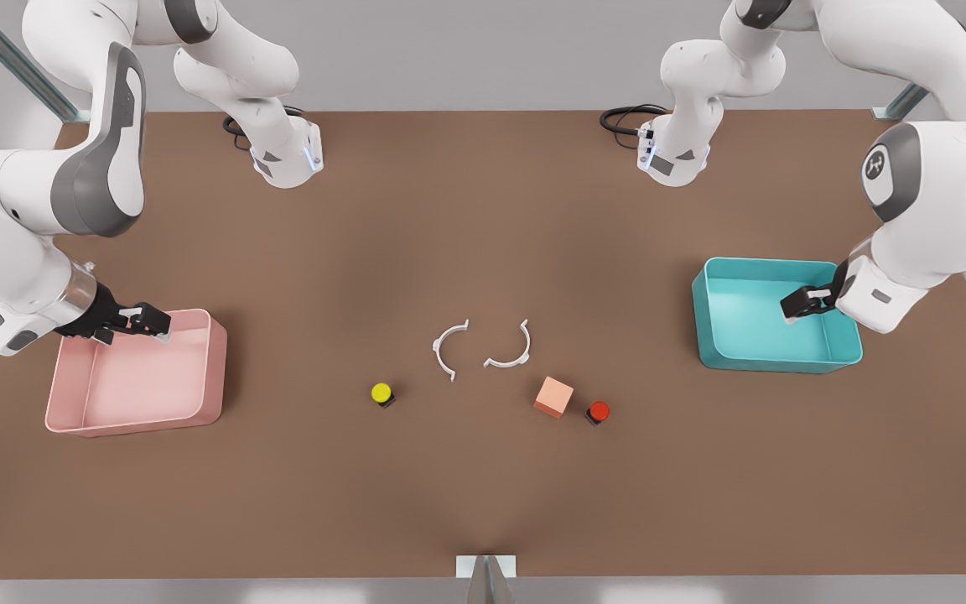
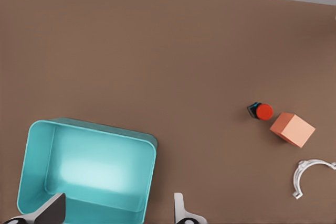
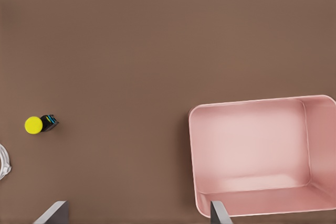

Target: Place the red button in the blue storage box with the left arm, and place the yellow button in the pink storage box with the right arm

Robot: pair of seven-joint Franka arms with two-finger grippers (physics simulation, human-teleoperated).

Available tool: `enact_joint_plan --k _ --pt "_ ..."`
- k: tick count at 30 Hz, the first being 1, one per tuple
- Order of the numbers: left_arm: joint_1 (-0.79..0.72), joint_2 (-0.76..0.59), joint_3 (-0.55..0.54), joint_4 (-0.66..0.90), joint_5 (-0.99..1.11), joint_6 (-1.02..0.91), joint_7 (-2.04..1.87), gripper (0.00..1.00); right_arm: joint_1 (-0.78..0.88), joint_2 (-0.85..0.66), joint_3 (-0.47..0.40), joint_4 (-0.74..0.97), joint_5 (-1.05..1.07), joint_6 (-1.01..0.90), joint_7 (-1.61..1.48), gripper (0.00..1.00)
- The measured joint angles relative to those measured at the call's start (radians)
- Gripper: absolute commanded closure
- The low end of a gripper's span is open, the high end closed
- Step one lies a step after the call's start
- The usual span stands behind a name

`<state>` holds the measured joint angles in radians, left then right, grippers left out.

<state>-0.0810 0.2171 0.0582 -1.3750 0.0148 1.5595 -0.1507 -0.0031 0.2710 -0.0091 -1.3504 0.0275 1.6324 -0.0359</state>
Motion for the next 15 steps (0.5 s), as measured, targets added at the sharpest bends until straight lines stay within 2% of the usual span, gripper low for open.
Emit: enact_joint_plan --k 4,7,12,15 --pt "-0.01 0.016 0.0 0.0 -0.001 0.001 0.008 0.0 0.003 0.003 0.003 -0.001 0.001 0.003 0.001 0.0" --pt "-0.073 0.091 -0.001 0.0 -0.035 0.037 -0.069 0.0 0.018 0.04 0.055 -0.002 0.001 0.019 0.001 0.0" --pt "-0.147 0.26 -0.002 -0.002 -0.109 0.204 -0.287 0.0 0.04 0.156 0.143 -0.004 0.013 0.071 0.008 0.0" --pt "-0.179 0.338 -0.001 -0.001 -0.148 0.32 -0.427 0.0 0.126 0.247 0.156 -0.001 0.003 0.13 0.023 0.0"
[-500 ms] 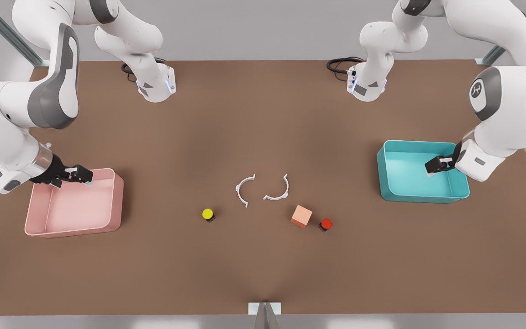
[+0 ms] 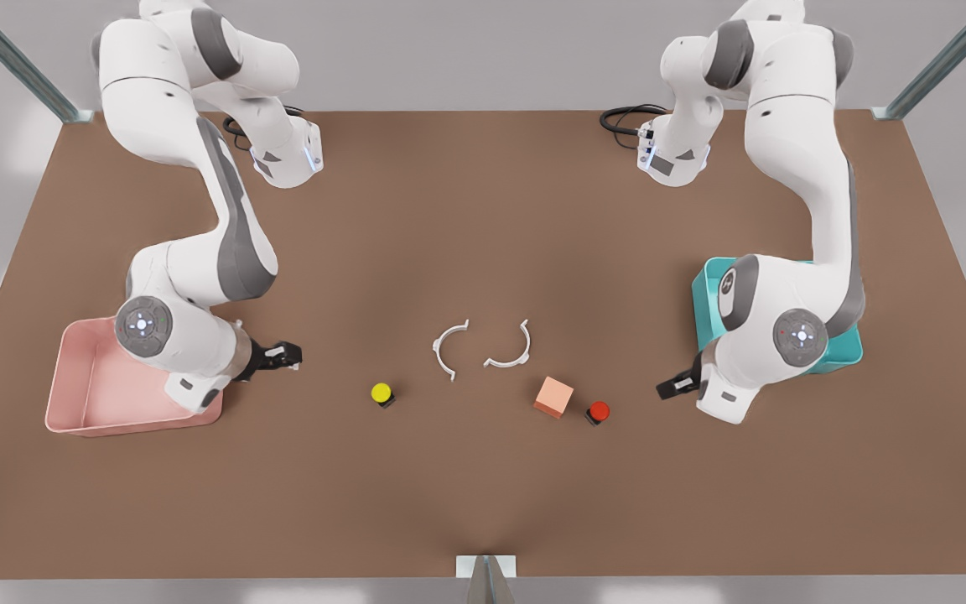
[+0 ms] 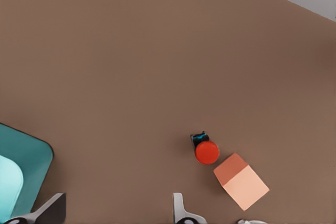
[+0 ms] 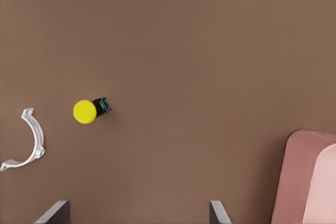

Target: Place the red button in the blue storage box with the left arm, and place the yellow button in the pink storage box with the right arm

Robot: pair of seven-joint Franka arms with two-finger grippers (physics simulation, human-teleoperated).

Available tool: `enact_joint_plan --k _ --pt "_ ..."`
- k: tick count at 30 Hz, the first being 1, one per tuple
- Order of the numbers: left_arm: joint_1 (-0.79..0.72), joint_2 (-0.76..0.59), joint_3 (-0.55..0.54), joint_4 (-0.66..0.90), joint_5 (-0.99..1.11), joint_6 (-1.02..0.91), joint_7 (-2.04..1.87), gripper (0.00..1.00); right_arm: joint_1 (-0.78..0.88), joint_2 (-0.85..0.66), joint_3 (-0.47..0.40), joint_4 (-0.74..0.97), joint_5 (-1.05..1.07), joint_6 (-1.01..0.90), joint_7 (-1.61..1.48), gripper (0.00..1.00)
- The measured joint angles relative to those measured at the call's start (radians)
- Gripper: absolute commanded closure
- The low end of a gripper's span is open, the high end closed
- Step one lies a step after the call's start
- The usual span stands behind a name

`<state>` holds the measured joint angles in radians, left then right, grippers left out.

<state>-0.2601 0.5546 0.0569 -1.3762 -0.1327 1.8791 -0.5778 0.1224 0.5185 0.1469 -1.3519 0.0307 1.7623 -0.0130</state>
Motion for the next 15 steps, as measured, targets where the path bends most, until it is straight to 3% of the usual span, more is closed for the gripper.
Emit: enact_joint_plan --k 6,15 --pt "-0.065 0.128 0.0 0.038 -0.024 0.195 -0.261 0.0 0.162 0.16 -0.001 0.057 -0.028 0.16 0.068 0.0" --pt "-0.138 0.238 0.0 0.035 -0.033 0.306 -0.55 0.0 0.187 0.27 0.02 0.072 -0.046 0.326 0.168 0.0"
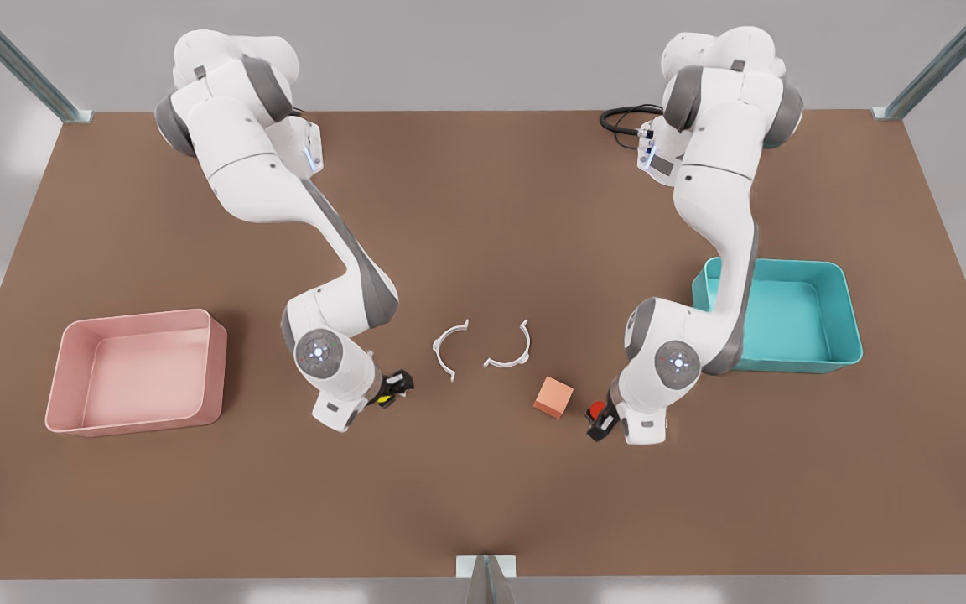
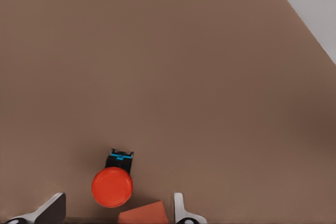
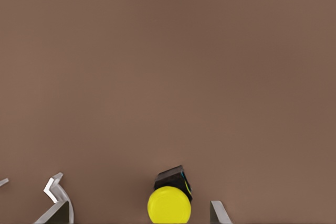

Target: Place the red button in the blue storage box with the left arm, and place the yellow button in the pink storage box with the right arm

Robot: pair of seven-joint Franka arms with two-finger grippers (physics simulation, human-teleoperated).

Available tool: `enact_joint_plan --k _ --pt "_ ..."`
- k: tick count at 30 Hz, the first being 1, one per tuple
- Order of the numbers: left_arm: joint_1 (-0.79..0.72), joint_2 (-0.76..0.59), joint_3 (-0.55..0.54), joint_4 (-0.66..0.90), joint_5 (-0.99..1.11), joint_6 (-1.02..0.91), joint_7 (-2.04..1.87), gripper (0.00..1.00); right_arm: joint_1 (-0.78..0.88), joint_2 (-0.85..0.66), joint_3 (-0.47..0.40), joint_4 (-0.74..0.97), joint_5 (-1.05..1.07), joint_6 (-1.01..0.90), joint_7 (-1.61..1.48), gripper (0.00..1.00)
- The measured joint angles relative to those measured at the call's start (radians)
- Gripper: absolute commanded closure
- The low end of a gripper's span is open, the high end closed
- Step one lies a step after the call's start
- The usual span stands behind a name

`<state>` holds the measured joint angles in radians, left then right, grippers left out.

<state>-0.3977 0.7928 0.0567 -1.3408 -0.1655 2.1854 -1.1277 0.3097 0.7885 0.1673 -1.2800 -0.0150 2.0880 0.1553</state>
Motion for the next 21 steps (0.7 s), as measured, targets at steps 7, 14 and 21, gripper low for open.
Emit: enact_joint_plan --k 7,14,21 --pt "-0.023 0.058 0.0 -0.003 -0.003 0.021 -0.153 0.0 -0.005 0.006 0.001 -0.076 -0.005 0.057 0.046 0.0" --pt "-0.019 0.081 0.002 -0.014 0.001 0.027 -0.254 0.1 -0.011 0.01 0.0 -0.112 -0.007 0.038 0.076 0.0" --pt "-0.018 0.086 0.003 -0.014 0.006 0.028 -0.322 0.36 -0.01 0.05 -0.006 -0.115 -0.007 0.057 0.096 0.0"
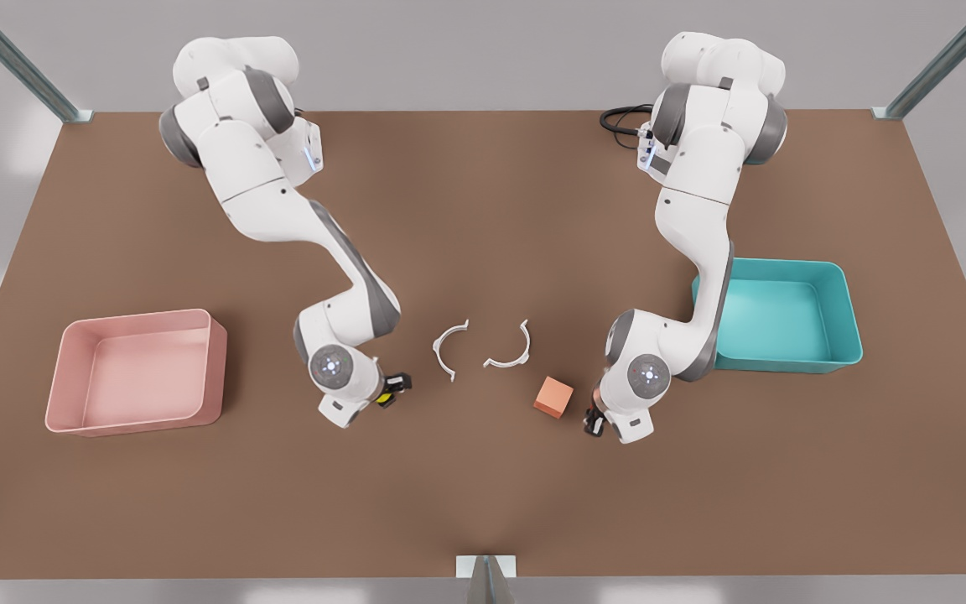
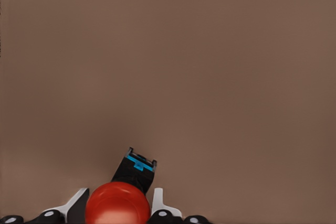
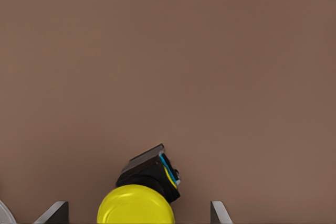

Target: Place the red button in the blue storage box with the left arm, and place the yellow button in the pink storage box with the right arm

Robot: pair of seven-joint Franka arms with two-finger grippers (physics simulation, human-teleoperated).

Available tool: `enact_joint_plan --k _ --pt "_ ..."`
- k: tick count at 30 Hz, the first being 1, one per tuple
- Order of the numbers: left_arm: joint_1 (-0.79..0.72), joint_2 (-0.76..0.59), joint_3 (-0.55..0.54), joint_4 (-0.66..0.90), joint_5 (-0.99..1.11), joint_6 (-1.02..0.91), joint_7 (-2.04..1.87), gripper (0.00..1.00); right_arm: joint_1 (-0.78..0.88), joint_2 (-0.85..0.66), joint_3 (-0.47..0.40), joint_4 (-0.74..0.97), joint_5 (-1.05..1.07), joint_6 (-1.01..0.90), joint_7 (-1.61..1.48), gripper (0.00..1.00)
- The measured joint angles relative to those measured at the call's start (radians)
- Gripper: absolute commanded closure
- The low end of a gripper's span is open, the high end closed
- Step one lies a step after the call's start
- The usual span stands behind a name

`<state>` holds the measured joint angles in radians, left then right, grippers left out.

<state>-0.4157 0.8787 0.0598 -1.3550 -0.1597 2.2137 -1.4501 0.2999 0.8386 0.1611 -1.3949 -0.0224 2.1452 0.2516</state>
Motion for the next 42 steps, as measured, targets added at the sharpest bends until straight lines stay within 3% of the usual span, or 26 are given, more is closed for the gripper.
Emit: enact_joint_plan --k 2,7,9,10,12,13,18,23,26,28,32,38,40,41,42 --pt "0.0 0.0 0.0 0.0 0.001 0.0 -0.015 0.41 0.001 0.007 0.0 0.0 0.0 0.013 0.005 0.07" --pt "0.0 -0.005 0.001 0.003 0.024 -0.003 -0.046 0.47 0.003 0.041 0.0 0.001 0.0 0.058 0.016 0.07" --pt "0.0 -0.006 0.002 0.003 0.029 -0.004 -0.056 0.49 0.002 0.051 -0.002 0.001 0.0 0.077 0.018 0.13" --pt "0.0 -0.006 0.002 0.003 0.031 -0.005 -0.06 0.49 0.001 0.053 -0.003 0.002 0.0 0.086 0.019 0.22" --pt "0.003 -0.039 0.003 0.005 0.054 -0.016 -0.068 0.49 0.001 0.055 -0.003 0.002 0.0 0.1 0.022 0.27" --pt "0.008 -0.075 0.003 0.005 0.064 -0.034 -0.067 0.49 0.0 0.055 -0.003 0.002 0.0 0.105 0.022 0.38" --pt "0.115 -0.259 0.004 -0.026 0.086 -0.201 -0.019 0.49 -0.001 0.054 -0.003 0.002 0.007 0.124 0.019 0.56" --pt "0.194 -0.563 0.041 -0.374 0.093 -0.307 0.103 0.49 -0.006 0.011 -0.003 0.01 -0.004 0.132 0.006 0.57" --pt "0.196 -0.793 0.09 -0.66 0.101 -0.303 0.188 0.49 -0.049 -0.081 0.006 -0.009 -0.006 0.11 -0.008 0.57" --pt "0.196 -0.863 0.135 -0.76 0.113 -0.3 0.245 0.49 -0.082 -0.155 0.007 -0.068 -0.008 0.092 -0.019 0.57" --pt "0.161 -0.854 0.275 -0.832 0.128 -0.285 0.385 0.49 -0.16 -0.28 0.007 -0.184 -0.03 0.066 -0.039 0.56" --pt "0.246 -0.609 0.31 -0.848 0.111 -0.16 0.594 0.48 -0.331 -0.355 0.007 -0.224 -0.055 0.008 -0.114 0.56" --pt "0.254 -0.562 0.31 -0.846 0.093 -0.115 0.655 0.45 -0.372 -0.376 0.008 -0.244 -0.056 -0.011 -0.146 0.57" --pt "0.257 -0.552 0.311 -0.846 0.082 -0.097 0.684 0.0 -0.396 -0.385 0.008 -0.255 -0.057 -0.018 -0.163 0.56" --pt "0.258 -0.547 0.311 -0.845 0.074 -0.082 0.712 0.0 -0.422 -0.394 0.008 -0.271 -0.057 -0.024 -0.18 0.56"
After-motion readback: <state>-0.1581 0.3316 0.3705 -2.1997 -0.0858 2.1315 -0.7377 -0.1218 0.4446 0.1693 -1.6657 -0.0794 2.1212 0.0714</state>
